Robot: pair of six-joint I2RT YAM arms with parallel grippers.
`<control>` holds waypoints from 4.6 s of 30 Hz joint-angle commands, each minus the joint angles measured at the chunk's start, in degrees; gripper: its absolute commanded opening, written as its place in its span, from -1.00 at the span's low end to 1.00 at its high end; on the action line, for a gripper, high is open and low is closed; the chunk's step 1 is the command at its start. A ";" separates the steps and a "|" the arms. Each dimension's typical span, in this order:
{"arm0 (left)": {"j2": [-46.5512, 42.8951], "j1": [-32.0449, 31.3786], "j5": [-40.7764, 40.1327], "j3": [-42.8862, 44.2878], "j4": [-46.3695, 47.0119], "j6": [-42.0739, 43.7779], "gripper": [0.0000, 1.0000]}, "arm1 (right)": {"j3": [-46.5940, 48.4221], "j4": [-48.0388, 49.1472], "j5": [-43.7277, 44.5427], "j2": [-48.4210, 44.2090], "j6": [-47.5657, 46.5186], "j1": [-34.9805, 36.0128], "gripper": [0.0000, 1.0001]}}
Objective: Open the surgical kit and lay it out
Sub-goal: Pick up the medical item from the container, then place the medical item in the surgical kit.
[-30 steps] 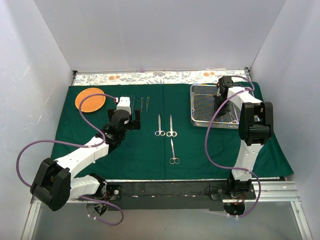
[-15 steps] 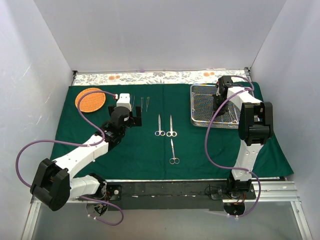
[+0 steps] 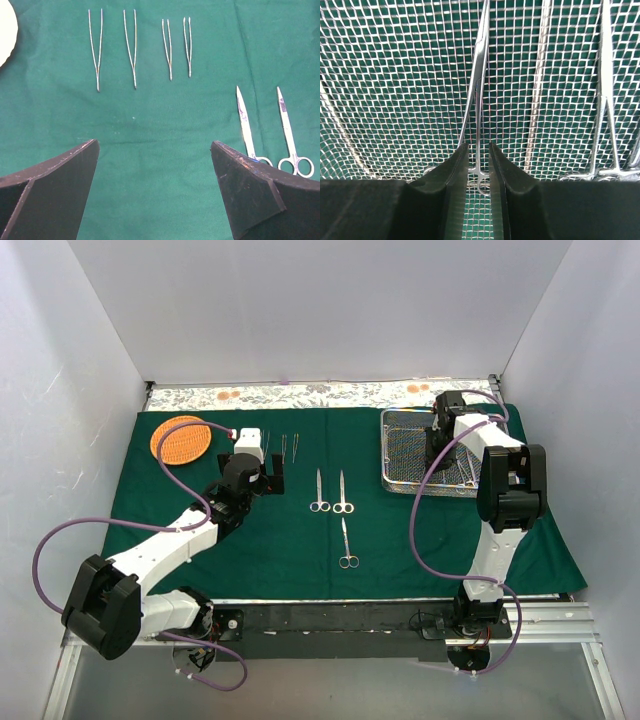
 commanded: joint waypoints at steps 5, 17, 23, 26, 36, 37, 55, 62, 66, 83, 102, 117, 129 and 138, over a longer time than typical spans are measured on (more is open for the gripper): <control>-0.55 -0.24 0.24 1.95 -0.48 0.09 0.90 | -3.13 2.36 3.84 -0.12 0.61 1.33 -0.44; -1.08 -0.25 0.51 4.23 -1.45 0.00 0.90 | -3.23 3.85 4.64 -2.56 0.70 1.77 -0.97; -1.08 -0.24 3.40 9.15 -1.97 -0.97 0.90 | 0.29 5.35 3.24 -8.19 2.01 1.77 -0.97; -0.99 -0.33 7.00 11.79 -1.89 -0.53 0.93 | 1.34 6.23 2.53 -10.91 2.19 1.77 -0.97; 1.82 -0.24 21.76 19.79 -1.27 -1.76 0.96 | -1.72 14.39 -11.17 -21.38 4.91 3.53 -0.97; 2.08 -0.24 22.56 20.41 -1.18 -2.20 0.96 | -2.16 15.27 -11.88 -21.99 5.88 4.14 -0.97; 13.94 -2.17 42.78 24.63 5.23 -15.12 0.70 | -12.98 32.77 -20.85 -28.24 16.87 18.56 -0.97; 17.02 -3.15 41.46 25.16 4.36 -17.23 0.21 | -13.59 32.95 -18.92 -28.94 17.31 21.72 -0.97; 17.90 -3.76 40.23 25.86 3.13 -17.14 -0.16 | -13.68 33.04 -18.30 -29.03 17.40 23.04 -0.97; 10.01 1.85 39.33 19.19 -6.54 -12.66 -1.00 | -14.38 32.78 -19.27 -29.29 14.15 24.63 -0.03; 10.43 22.68 54.55 9.69 -28.96 -5.45 -1.00 | -19.83 26.53 -6.43 -33.34 6.15 20.23 0.57; 19.93 27.35 53.60 11.54 -30.18 -2.99 -1.00 | -21.68 26.18 -7.31 -32.20 5.71 17.33 0.55; 23.09 27.79 43.49 13.55 -33.52 -3.17 -0.58 | -21.50 26.18 -7.66 -30.70 5.36 16.19 0.52; 22.65 27.79 40.76 13.73 -33.88 -3.61 -0.47 | -21.06 25.13 -6.08 -30.44 4.57 15.84 0.52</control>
